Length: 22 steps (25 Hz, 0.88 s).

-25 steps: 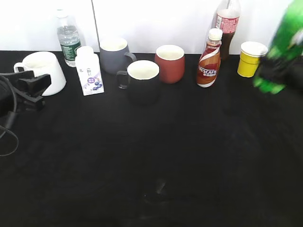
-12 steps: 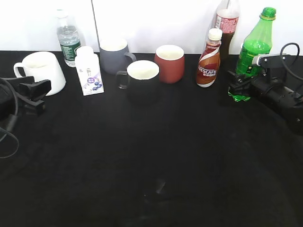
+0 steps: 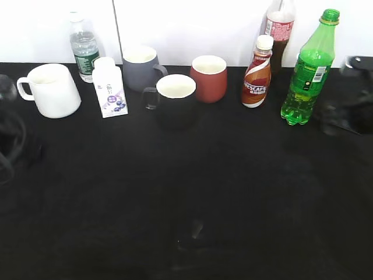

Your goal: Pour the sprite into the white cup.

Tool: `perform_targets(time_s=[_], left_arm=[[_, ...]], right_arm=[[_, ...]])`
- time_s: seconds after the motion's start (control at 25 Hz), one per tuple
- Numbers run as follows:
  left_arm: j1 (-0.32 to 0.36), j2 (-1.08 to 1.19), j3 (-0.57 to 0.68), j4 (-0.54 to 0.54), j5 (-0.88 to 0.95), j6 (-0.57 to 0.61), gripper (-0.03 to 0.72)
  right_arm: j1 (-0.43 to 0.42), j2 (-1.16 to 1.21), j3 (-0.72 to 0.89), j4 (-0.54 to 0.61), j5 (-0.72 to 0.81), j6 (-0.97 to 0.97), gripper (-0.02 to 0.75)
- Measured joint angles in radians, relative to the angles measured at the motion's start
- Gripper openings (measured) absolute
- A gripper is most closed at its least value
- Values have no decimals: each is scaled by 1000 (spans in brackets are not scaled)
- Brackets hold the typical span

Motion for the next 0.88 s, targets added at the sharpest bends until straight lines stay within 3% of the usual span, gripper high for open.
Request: perform_targets(time_s=[0.12, 0.16, 0.2, 0.24, 0.32, 0.44, 0.56, 0.68, 0.88], left_arm=[[-72, 0, -93, -41, 394, 2, 478], [-102, -4, -132, -112, 544, 48, 478], [-110, -13, -137, -137, 581, 69, 478], [-125, -47, -138, -188, 638, 109, 478], [-153, -177, -138, -245, 737, 133, 478], [-162, -538, -139, -319, 866, 142, 478], [-163, -892, -141, -316, 958, 144, 478], [-163, -1160, -141, -256, 996, 144, 478], [-163, -1338, -136, -225, 1006, 144, 478]], right_arm=[[108, -89, 0, -40, 298, 52, 575], [161, -119, 0, 113, 450, -92, 568], [175, -126, -1, 190, 503, -184, 567], [186, -143, -6, 385, 613, -365, 566], [189, -207, -16, 664, 808, -660, 566], [189, -459, -16, 869, 997, -815, 566], [189, -750, 33, 871, 1065, -828, 566], [189, -1092, 214, 870, 1092, -828, 566], [189, -1537, 285, 841, 1140, -830, 566]])
